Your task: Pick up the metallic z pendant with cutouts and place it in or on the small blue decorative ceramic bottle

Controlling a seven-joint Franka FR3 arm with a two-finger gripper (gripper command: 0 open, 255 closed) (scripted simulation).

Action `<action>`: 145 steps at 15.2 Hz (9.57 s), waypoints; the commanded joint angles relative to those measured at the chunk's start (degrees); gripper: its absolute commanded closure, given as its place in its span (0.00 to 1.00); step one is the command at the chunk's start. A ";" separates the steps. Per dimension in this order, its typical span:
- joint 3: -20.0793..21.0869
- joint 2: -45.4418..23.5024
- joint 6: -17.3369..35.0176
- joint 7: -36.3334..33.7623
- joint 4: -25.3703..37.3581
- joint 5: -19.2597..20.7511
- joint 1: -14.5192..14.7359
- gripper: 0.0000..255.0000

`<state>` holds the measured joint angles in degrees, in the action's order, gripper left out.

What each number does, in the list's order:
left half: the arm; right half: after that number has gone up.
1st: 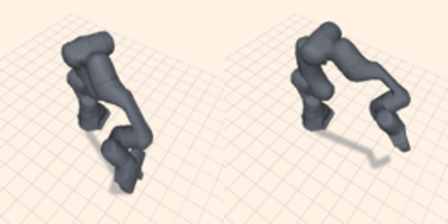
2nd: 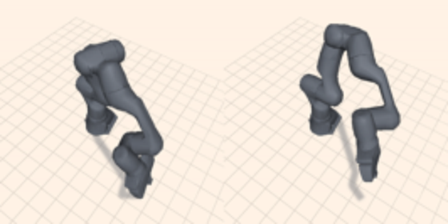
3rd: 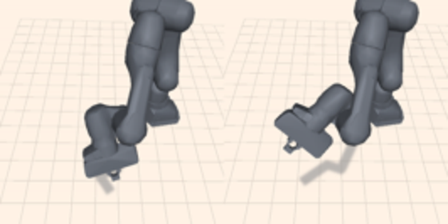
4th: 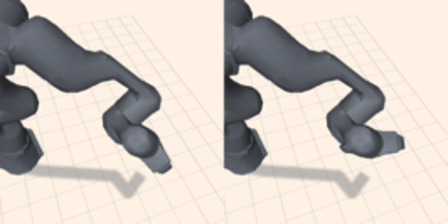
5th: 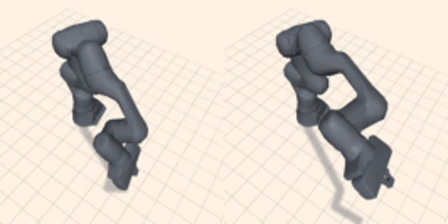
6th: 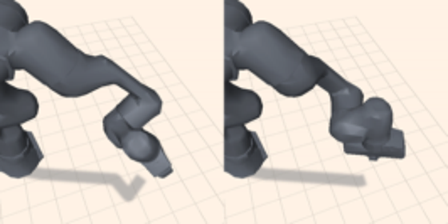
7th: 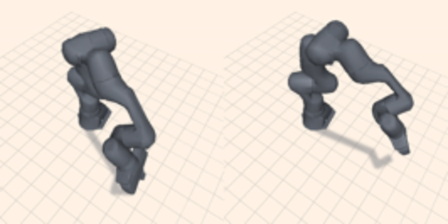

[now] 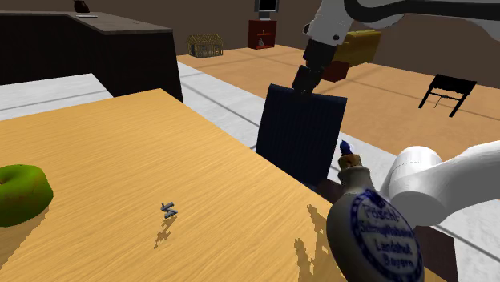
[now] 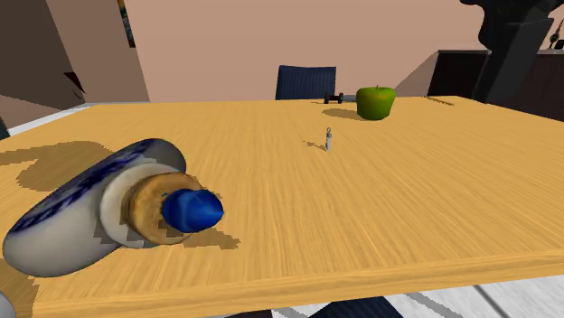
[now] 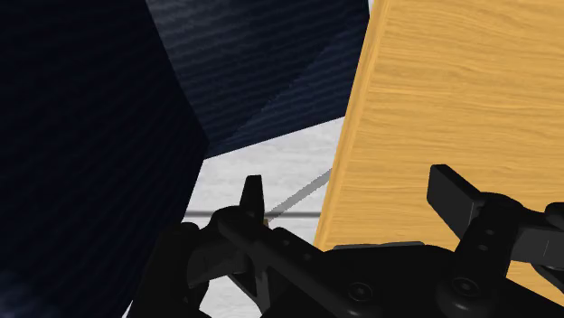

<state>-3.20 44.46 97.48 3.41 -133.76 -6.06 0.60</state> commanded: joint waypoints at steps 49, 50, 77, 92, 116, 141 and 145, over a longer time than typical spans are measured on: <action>77.76 -32.01 62.26 -60.35 1.20 15.63 -30.38 0.00; 77.74 -32.00 62.25 -60.34 1.19 15.61 -30.36 0.00; 62.18 -26.56 49.75 -50.10 8.42 4.83 -16.19 1.00; 57.29 -24.51 38.45 -46.39 17.79 2.11 -13.68 1.00; 35.58 7.59 21.57 -37.17 1.40 -11.78 7.05 1.00; 27.39 48.12 -6.25 -41.57 -14.39 -11.29 24.84 1.00; 28.83 50.79 -5.45 -42.01 -17.94 -12.47 26.05 1.00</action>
<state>25.26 94.55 91.81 -38.50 -150.76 -18.23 26.33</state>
